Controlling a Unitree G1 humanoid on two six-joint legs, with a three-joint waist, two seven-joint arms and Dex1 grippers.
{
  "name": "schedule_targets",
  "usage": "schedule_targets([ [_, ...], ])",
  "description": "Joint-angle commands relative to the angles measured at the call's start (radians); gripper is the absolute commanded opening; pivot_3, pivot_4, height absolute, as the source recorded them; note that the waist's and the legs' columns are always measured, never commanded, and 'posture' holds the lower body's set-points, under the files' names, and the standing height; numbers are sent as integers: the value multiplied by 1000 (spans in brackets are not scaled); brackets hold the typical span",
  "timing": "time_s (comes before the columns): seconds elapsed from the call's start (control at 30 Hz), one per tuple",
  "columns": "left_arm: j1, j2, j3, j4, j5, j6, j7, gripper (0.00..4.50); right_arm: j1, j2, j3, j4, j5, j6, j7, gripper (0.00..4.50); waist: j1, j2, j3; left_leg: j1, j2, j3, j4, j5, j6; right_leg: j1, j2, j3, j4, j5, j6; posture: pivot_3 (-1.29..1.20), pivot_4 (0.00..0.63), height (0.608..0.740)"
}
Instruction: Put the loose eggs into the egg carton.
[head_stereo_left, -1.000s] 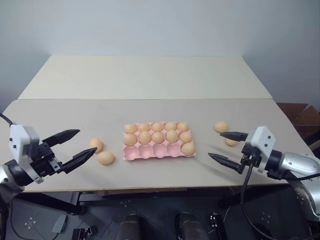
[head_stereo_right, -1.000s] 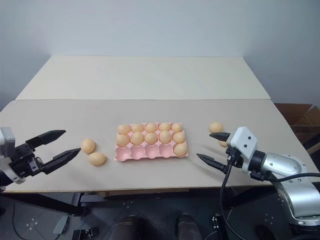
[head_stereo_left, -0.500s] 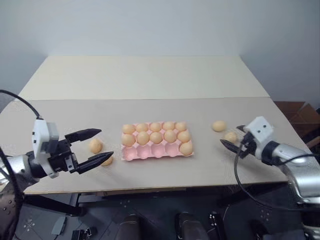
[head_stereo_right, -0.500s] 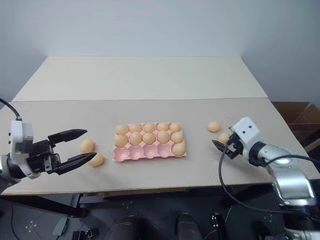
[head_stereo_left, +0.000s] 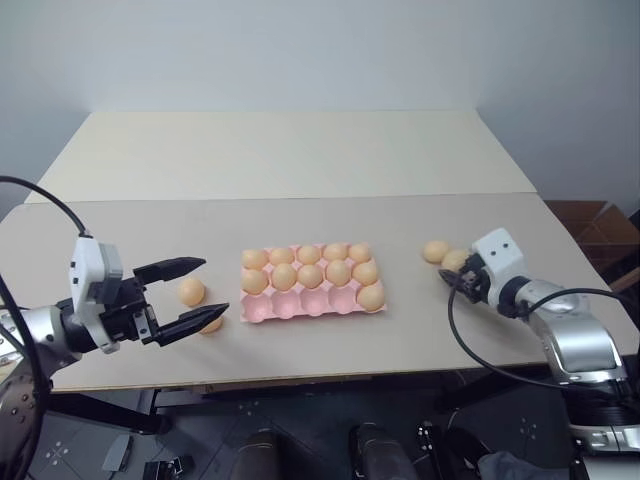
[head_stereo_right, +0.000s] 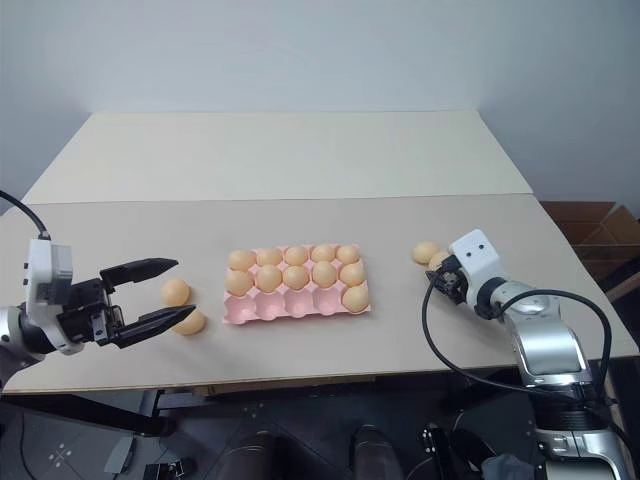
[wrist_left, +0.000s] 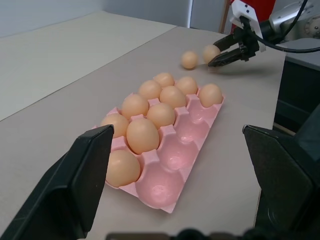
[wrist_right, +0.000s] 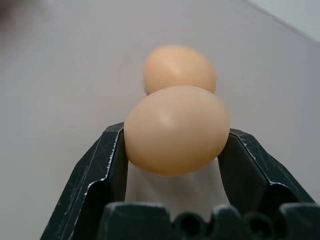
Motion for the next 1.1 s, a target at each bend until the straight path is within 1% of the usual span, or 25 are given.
schedule_targets([
  [0.03, 11, 17, 44, -39, -7, -17, 0, 4500, 10, 30, 17, -389, 97, 129, 6, 2642, -1, 0, 0, -1, 0, 0, 0, 0, 0, -1, 0, 0, 0, 0, 0, 0, 150, 740],
  [0.13, 16, 14, 42, -46, -9, -14, 6, 4500, -24, 103, 131, -535, 134, 211, -4, 2642, -12, 0, 0, -1, 3, 0, 0, 0, 0, -2, 2, 0, 0, 0, 0, 0, 150, 740],
  [0.2, 13, 12, 34, -46, -9, -12, 7, 4500, -63, 176, 231, -548, 125, 253, -33, 2642, -10, 0, 0, 0, 3, -2, 0, 0, 0, -1, 3, 0, 1, -2, 3, 0, 150, 740],
  [0.3, 6, 13, 26, -43, -7, -11, 9, 4500, -99, 222, 339, -520, 73, 287, -64, 2642, -1, 0, 0, 1, 3, -1, 0, 0, -1, -1, 2, -1, 2, -3, 1, 0, 150, 740],
  [0.37, 4, 14, 24, -46, -7, -11, 11, 4500, -105, 222, 378, -501, 50, 298, -72, 2642, 6, 0, 0, 0, 1, -1, 0, 1, -1, -1, 0, -2, 1, -4, -9, 0, 150, 740],
  [0.4, 4, 15, 25, -47, -7, -10, 12, 4500, -107, 220, 390, -493, 42, 303, -74, 2642, 7, 0, 0, 0, 0, -1, 0, 1, -1, -1, -1, -1, 0, -3, -10, 0, 150, 740],
  [0.53, 10, 20, 36, -52, -13, -6, 11, 4500, -108, 206, 401, -495, 32, 314, -65, 2642, 6, -1, 0, -2, -1, 0, 0, 1, -1, -1, -2, -1, -2, -2, -8, 0, 150, 740],
  [0.57, 13, 21, 38, -52, -12, -7, 10, 4500, -108, 204, 401, -497, 30, 315, -62, 2915, 5, -1, 0, -2, -1, 0, 0, 1, -1, -2, -2, -1, -2, -1, -6, 0, 150, 740],
  [0.6, 14, 22, 39, -52, -11, -7, 9, 4500, -107, 202, 400, -499, 30, 316, -60, 3237, 3, -1, 0, -2, 0, 0, 0, 0, -1, -2, -1, -1, -2, 1, -3, 0, 150, 740],
  [0.63, 14, 22, 39, -51, -9, -8, 8, 4500, -106, 198, 398, -505, 31, 317, -57, 3442, 2, -1, 0, -2, 0, -1, 0, 0, -1, -2, -1, -2, -2, 1, -3, 0, 150, 740],
  [0.7, 12, 25, 41, -47, -10, -9, 7, 4500, -103, 190, 391, -519, 36, 323, -53, 4054, 1, -1, 0, -2, 1, -1, 0, 0, -1, -2, 0, -3, 0, 1, -3, 0, 150, 740],
  [0.73, 11, 27, 41, -45, -9, -9, 7, 4500, -102, 185, 385, -529, 40, 326, -50, 4461, 1, -1, 0, -2, 1, -1, 0, 0, -1, -2, 0, -3, 0, 0, -4, 0, 150, 740],
  [0.83, 10, 28, 40, -44, -8, -12, 7, 4500, -101, 165, 357, -569, 56, 330, -35, 4485, 0, -1, 0, -1, 1, -2, 0, 1, -1, -2, 0, -3, 1, 0, -4, 0, 150, 740],
  [0.9, 12, 30, 48, -41, -10, -13, 7, 4500, -97, 144, 301, -610, 88, 340, -13, 4485, 0, -1, 0, -1, 1, -2, 0, 0, -1, -2, 0, -3, 1, -1, -2, 0, 150, 740],
  [1.0, 31, 38, 77, -17, -1, -16, -9, 4500, -60, 81, 165, -640, 148, 306, 48, 4485, 1, -1, 0, -2, 1, -1, 0, 0, -1, -2, 0, -3, 0, -1, -2, 0, 150, 740],
  [1.1, 61, 53, 119, 42, 25, -29, -41, 4500, 36, -12, -9, -610, 197, 188, 160, 4485, 8, -1, 0, -2, 0, -1, 0, 0, -1, -1, -1, -3, -2, -1, -2, 0, 150, 740],
])
